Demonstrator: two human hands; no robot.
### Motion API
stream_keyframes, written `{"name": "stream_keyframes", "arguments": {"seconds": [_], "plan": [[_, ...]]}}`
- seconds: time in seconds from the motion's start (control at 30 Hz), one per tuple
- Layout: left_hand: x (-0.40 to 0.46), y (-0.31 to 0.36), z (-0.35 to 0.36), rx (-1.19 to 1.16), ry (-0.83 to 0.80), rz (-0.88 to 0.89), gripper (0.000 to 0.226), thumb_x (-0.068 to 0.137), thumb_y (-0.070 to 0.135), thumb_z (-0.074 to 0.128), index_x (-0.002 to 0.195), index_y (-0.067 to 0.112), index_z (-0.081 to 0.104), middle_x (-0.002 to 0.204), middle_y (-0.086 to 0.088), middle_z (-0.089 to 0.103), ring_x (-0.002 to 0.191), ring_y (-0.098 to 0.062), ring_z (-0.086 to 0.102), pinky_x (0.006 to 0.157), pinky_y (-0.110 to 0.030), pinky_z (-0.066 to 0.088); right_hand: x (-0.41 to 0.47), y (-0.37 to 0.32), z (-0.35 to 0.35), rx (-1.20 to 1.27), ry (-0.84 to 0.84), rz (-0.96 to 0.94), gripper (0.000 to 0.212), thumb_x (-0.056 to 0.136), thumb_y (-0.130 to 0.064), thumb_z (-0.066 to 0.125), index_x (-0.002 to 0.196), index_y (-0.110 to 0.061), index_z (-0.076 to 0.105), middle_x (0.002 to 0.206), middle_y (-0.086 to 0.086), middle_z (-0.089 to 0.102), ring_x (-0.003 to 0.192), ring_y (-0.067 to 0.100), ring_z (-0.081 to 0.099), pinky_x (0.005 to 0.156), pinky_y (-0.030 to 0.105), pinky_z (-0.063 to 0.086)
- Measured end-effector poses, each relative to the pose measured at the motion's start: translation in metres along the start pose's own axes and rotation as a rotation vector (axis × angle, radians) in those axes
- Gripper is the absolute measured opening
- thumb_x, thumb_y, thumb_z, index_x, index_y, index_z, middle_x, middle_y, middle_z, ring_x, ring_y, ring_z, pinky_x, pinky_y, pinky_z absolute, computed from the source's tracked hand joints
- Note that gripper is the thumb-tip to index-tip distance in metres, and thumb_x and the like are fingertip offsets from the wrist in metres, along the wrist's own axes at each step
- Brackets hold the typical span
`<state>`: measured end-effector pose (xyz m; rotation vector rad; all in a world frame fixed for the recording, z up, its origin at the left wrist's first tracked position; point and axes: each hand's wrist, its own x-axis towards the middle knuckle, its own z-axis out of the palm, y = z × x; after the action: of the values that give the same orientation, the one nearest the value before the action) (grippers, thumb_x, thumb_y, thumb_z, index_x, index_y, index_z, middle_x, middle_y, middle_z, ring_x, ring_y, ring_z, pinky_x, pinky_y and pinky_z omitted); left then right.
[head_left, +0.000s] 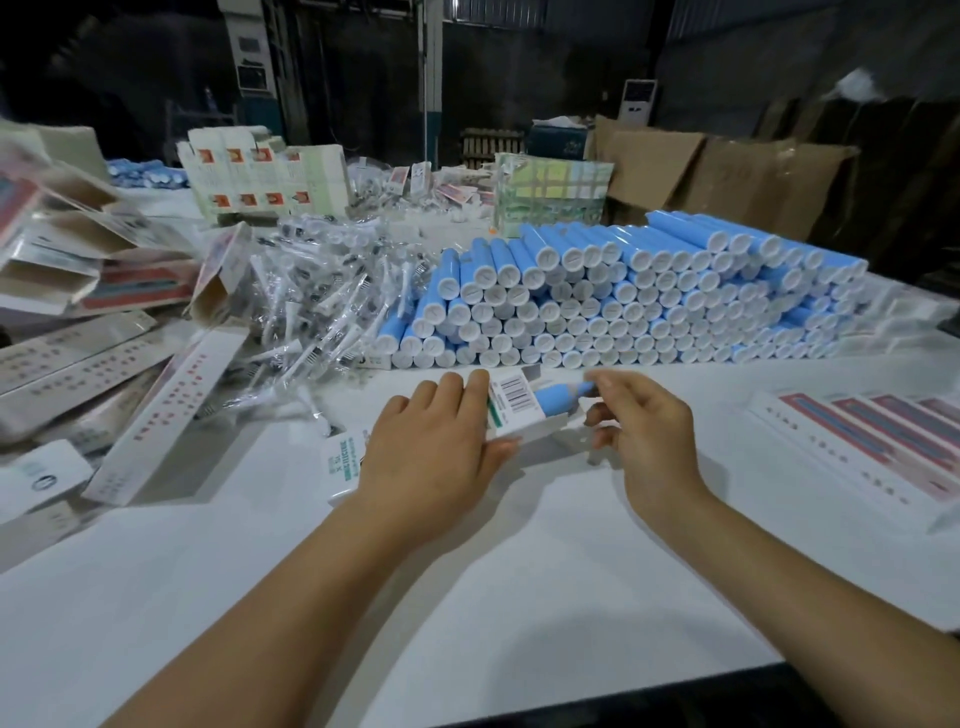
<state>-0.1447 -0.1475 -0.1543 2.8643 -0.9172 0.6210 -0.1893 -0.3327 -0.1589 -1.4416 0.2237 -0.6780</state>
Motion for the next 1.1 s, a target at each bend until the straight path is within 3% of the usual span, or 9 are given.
{"name": "stream_keyframes", "arguments": {"seconds": [0.1,0.3,0.43,0.53,0.63,0.7,0.8,0.97,1.1], "plan": [[-0.001,0.000,-0.002,0.001,-0.014,0.001,0.077,0.084,0.064,0.007,0.145,0.018,0.018,0.125,0.000,0.043,0.109,-0.023,0.044,0.085,-0.035,0.033,-0.001,0.002,0.002,0.036,-0.013,0.051,0.037,0.095,-0.015,0.053,0.062,-0.015,0.070,0.062,-0.001,0.067,0.050,0.010,0.051,0.041,0.020,0.040],[-0.003,0.000,-0.002,-0.020,-0.013,0.035,0.068,0.093,0.061,0.023,0.143,0.015,0.021,0.124,-0.002,0.044,0.108,-0.024,0.043,0.084,-0.036,0.031,0.010,-0.002,-0.006,0.067,0.147,0.165,0.031,0.094,-0.021,0.053,0.068,-0.010,0.066,0.060,0.005,0.056,0.043,0.010,0.046,0.038,0.020,0.034],[-0.005,0.005,0.002,-0.038,-0.023,0.078,0.067,0.095,0.057,0.033,0.143,0.012,0.022,0.129,-0.005,0.043,0.111,-0.026,0.042,0.087,-0.039,0.031,0.022,-0.023,0.007,-0.027,0.110,0.048,0.026,0.090,-0.014,0.053,0.068,-0.011,0.066,0.070,0.004,0.063,0.047,0.008,0.048,0.040,0.020,0.037],[-0.006,0.007,0.003,-0.028,-0.016,0.113,0.064,0.094,0.053,0.039,0.140,0.009,0.028,0.126,-0.009,0.045,0.109,-0.029,0.044,0.086,-0.041,0.034,0.029,-0.044,0.042,-0.160,-0.129,-0.128,0.031,0.091,-0.011,0.053,0.065,-0.017,0.068,0.061,-0.004,0.064,0.048,0.007,0.050,0.042,0.020,0.040],[-0.008,0.007,0.005,0.002,-0.033,0.152,0.061,0.095,0.046,0.043,0.140,0.006,0.030,0.128,-0.012,0.046,0.109,-0.031,0.044,0.085,-0.043,0.034,0.033,-0.059,0.095,-0.521,-0.548,-0.388,0.022,0.093,-0.016,0.056,0.077,-0.022,0.069,0.069,-0.010,0.067,0.056,0.006,0.057,0.051,0.016,0.044],[-0.008,0.006,0.006,-0.003,-0.036,0.162,0.059,0.095,0.042,0.043,0.140,0.005,0.033,0.129,-0.014,0.047,0.112,-0.032,0.044,0.089,-0.043,0.034,0.035,-0.060,0.133,-0.891,-0.869,-0.526,0.013,0.093,-0.022,0.058,0.094,-0.028,0.069,0.078,-0.019,0.064,0.068,0.003,0.058,0.062,0.016,0.043],[-0.005,0.005,0.006,-0.017,-0.070,0.159,0.054,0.096,0.038,0.044,0.139,0.006,0.037,0.136,-0.015,0.046,0.120,-0.033,0.042,0.097,-0.047,0.033,0.033,-0.042,0.184,-1.461,-1.216,-0.816,0.039,0.095,-0.019,0.051,0.132,-0.031,0.050,0.112,-0.010,0.053,0.092,0.015,0.054,0.071,0.029,0.042],[-0.007,0.005,0.007,-0.022,-0.066,0.169,0.047,0.094,0.039,0.050,0.133,0.013,0.053,0.142,-0.009,0.048,0.129,-0.032,0.040,0.106,-0.051,0.031,0.023,-0.015,0.223,-1.675,-1.443,-1.058,0.025,0.091,-0.012,0.051,0.115,-0.019,0.054,0.117,0.004,0.042,0.078,0.018,0.039,0.055,0.028,0.027],[-0.006,0.007,0.005,-0.025,-0.057,0.171,0.044,0.091,0.040,0.054,0.129,0.017,0.057,0.139,-0.007,0.050,0.127,-0.031,0.042,0.105,-0.047,0.035,0.024,-0.009,0.224,-1.688,-1.443,-1.078,0.019,0.093,-0.016,0.050,0.111,-0.011,0.053,0.117,0.005,0.042,0.086,0.025,0.049,0.067,0.037,0.042]]}}
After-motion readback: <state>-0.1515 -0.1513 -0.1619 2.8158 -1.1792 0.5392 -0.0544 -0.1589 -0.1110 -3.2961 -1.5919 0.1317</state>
